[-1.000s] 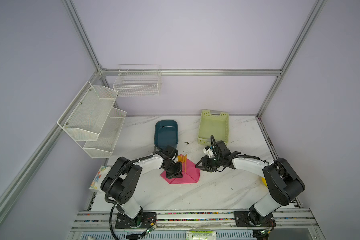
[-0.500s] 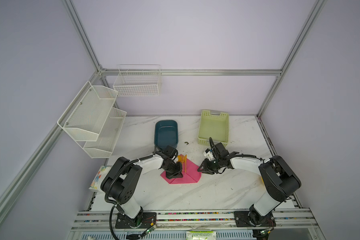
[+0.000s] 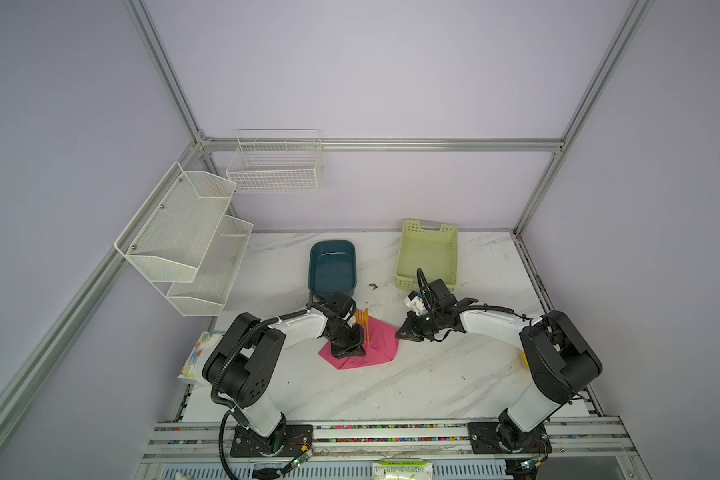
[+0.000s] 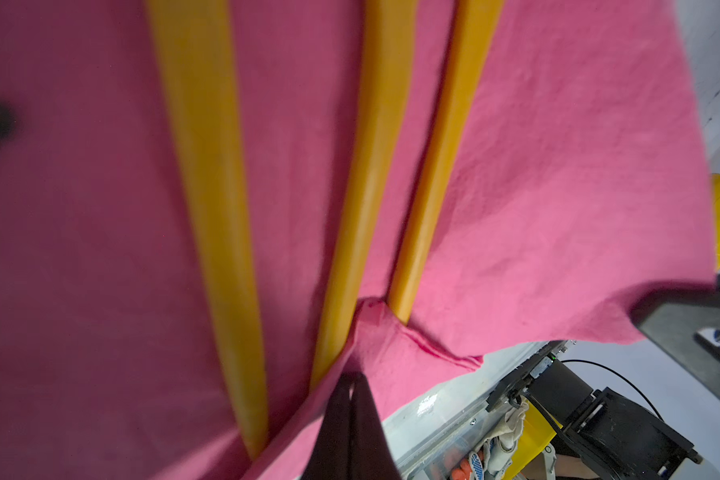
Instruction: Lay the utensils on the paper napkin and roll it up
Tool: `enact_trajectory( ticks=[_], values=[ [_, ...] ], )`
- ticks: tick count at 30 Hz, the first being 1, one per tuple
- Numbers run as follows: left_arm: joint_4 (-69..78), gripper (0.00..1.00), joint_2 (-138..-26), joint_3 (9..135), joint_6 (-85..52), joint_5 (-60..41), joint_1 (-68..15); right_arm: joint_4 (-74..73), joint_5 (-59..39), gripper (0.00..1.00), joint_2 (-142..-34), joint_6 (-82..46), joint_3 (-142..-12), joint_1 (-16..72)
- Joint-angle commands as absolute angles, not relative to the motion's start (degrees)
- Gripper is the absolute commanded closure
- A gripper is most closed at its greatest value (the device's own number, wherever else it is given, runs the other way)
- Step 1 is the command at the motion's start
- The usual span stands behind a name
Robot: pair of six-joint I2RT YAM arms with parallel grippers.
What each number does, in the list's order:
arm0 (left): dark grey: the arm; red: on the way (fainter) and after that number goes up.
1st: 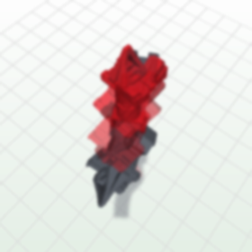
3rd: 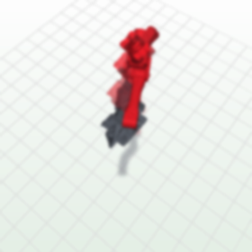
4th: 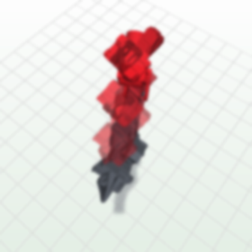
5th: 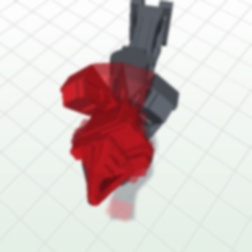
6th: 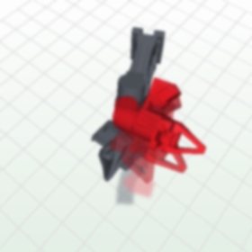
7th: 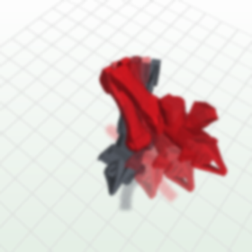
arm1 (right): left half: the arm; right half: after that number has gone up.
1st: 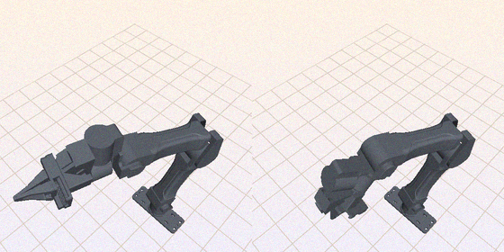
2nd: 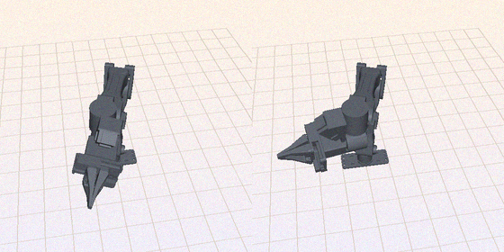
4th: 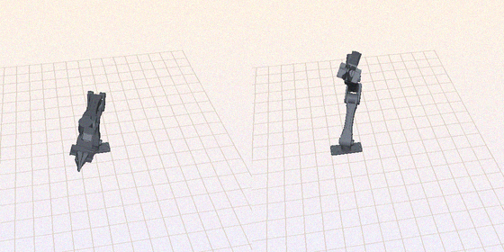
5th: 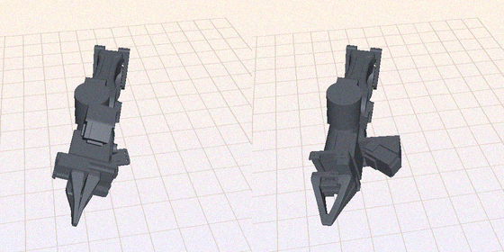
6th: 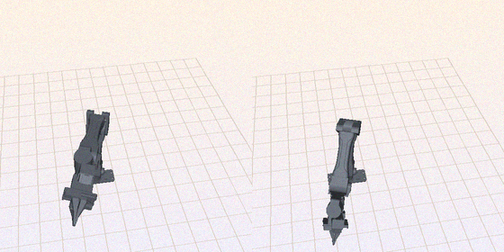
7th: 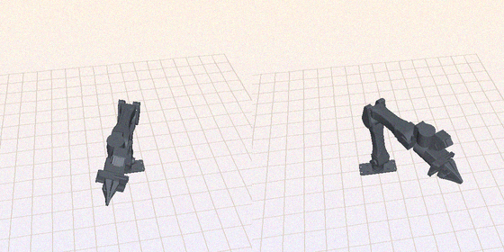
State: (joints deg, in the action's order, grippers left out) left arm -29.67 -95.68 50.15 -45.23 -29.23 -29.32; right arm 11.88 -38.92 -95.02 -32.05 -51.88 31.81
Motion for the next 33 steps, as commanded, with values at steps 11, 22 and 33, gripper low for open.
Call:
enact_trajectory(
  ticks=[11,22,33],
  values=[
    [-30.7,1.00,-95.6,54.1,-44.1,-28.6,-29.3,14.9,-38.8,1.00,-95.6,-33.2,-57.1,35.0],
    [-30.7,1.00,-95.4,54.2,-44.0,-28.7,-29.4,18.9,-32.7,1.00,-97.2,-33.9,-60.7,38.1],
    [-30.8,1.00,-95.5,54.1,-44.0,-28.6,-29.3,30.6,-19.7,1.00,-99.6,-29.2,-63.5,38.1]
  ],
)
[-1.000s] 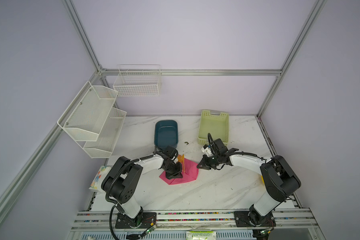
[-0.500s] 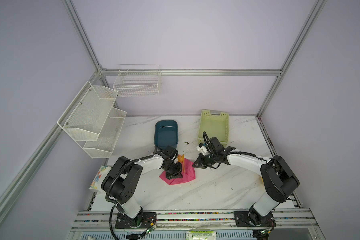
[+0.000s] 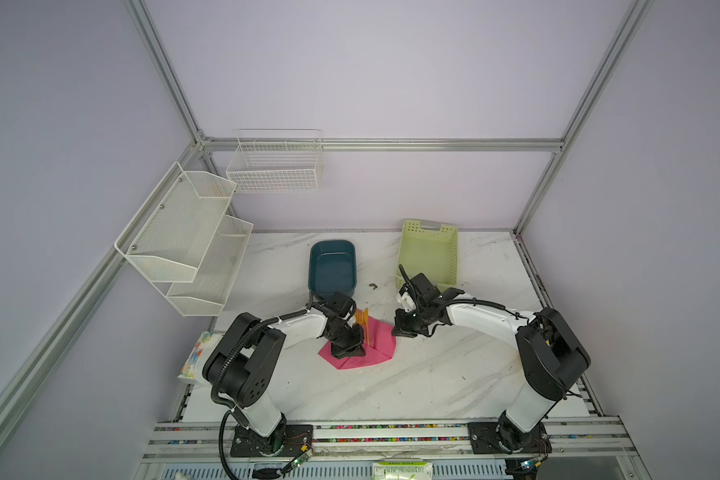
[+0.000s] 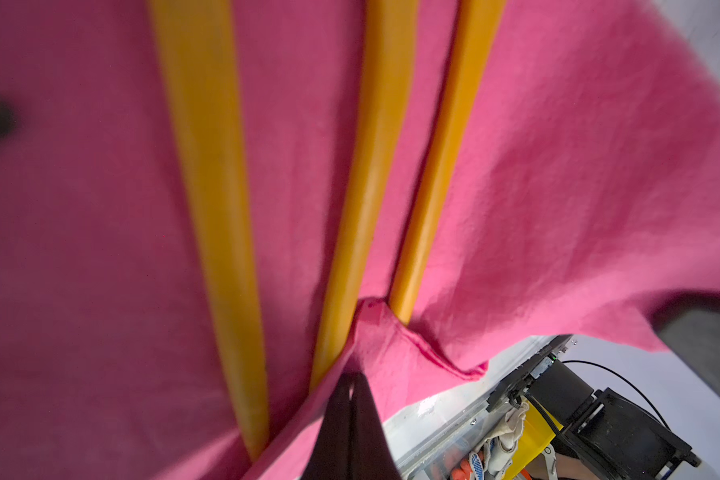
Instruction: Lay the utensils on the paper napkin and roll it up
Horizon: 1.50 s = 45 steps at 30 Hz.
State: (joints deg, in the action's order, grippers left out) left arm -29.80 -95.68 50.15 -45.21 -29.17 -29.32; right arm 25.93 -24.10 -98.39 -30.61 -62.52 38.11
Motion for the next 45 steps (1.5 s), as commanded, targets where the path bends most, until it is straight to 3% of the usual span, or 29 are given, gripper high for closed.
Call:
enact_trajectory(
  ticks=[1,38,45],
  values=[
    [-30.8,1.00,-95.4,54.1,-44.1,-28.6,-29.3,30.6,-19.6,1.00,-99.7,-29.2,-63.5,38.1],
    [-31.0,1.00,-95.3,54.4,-44.3,-28.6,-29.3,36.5,-18.6,1.00,-102.6,-31.4,-72.9,44.4],
    [-31.2,1.00,-95.3,54.6,-44.1,-28.6,-29.4,40.5,-13.3,1.00,-103.3,-30.6,-72.9,44.4]
  ],
)
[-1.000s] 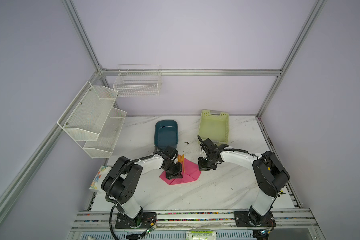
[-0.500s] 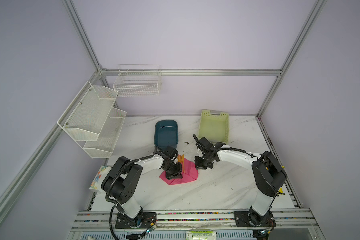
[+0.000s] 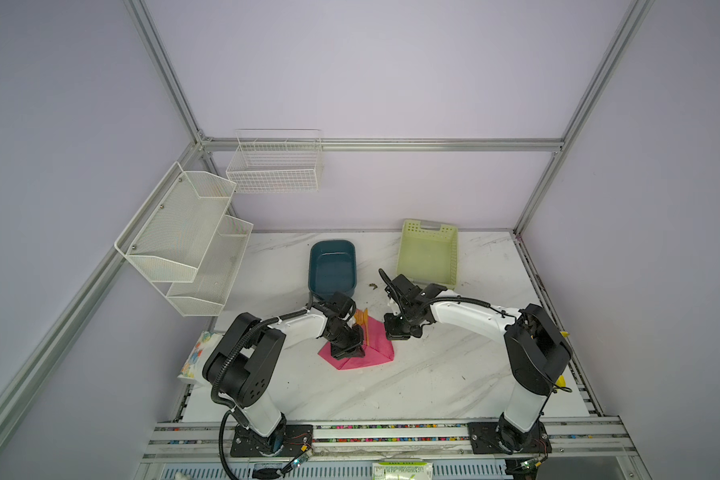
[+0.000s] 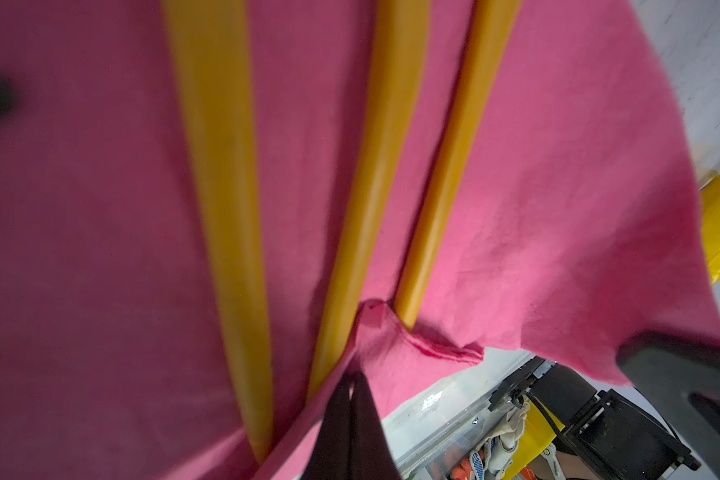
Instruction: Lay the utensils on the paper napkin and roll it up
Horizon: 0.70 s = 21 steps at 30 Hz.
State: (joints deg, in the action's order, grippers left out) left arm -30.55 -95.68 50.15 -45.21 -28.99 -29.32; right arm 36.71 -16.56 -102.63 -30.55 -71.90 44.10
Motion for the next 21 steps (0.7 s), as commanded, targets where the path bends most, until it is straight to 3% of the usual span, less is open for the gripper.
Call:
enact_trajectory(
  ticks=[1,10,21],
  values=[
    [-31.2,1.00,-95.3,54.6,-44.1,-28.6,-29.4,40.7,-13.0,1.00,-103.6,-30.5,-73.0,44.4],
    [-31.2,1.00,-95.4,54.6,-44.1,-28.6,-29.3,42.4,-10.2,1.00,-106.2,-29.2,-74.7,44.4],
    [-31.3,1.00,-95.3,54.7,-44.1,-28.6,-29.4,39.7,-15.8,1.00,-105.5,-30.8,-75.6,44.9]
  ],
)
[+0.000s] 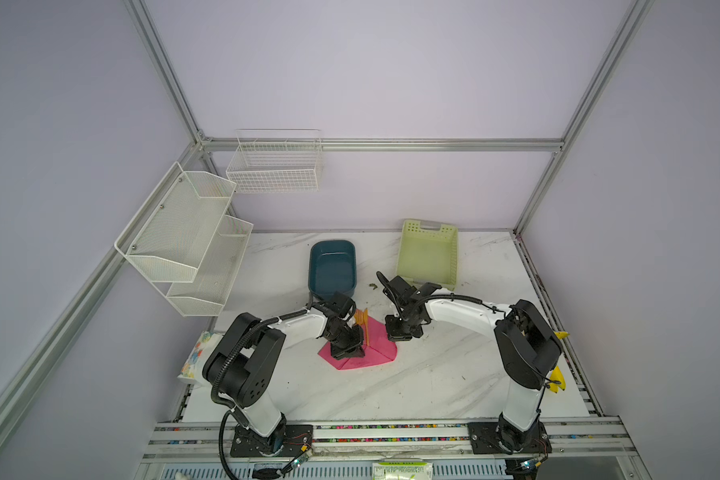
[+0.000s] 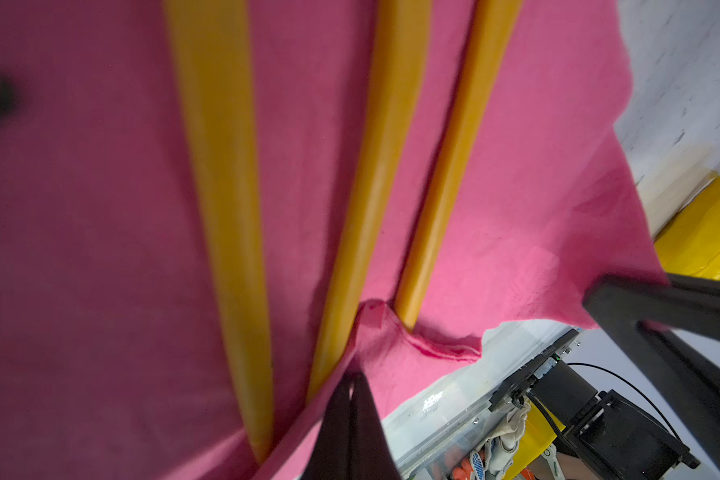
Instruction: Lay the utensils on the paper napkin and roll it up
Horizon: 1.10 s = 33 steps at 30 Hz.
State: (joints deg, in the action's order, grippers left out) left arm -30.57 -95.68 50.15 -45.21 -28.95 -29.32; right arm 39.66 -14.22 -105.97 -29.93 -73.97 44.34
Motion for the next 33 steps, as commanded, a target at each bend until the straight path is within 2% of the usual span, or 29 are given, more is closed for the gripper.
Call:
enact_trajectory(
  ticks=[1,11,26,33],
  values=[
    [-31.3,1.00,-95.4,54.7,-44.1,-28.6,-29.4,39.5,-16.4,1.00,-105.5,-31.0,-75.7,45.0],
    [-31.4,1.00,-95.2,54.8,-44.1,-28.6,-29.3,35.2,-23.0,1.00,-104.7,-32.9,-75.4,45.3],
    [-31.4,1.00,-95.3,54.9,-44.1,-28.6,-29.4,17.1,-34.7,1.00,-105.4,-41.8,-70.2,45.5],
    [-31.9,1.00,-94.9,55.1,-44.1,-28.2,-29.3,9.6,-36.9,1.00,-106.3,-46.2,-67.7,45.7]
  ],
)
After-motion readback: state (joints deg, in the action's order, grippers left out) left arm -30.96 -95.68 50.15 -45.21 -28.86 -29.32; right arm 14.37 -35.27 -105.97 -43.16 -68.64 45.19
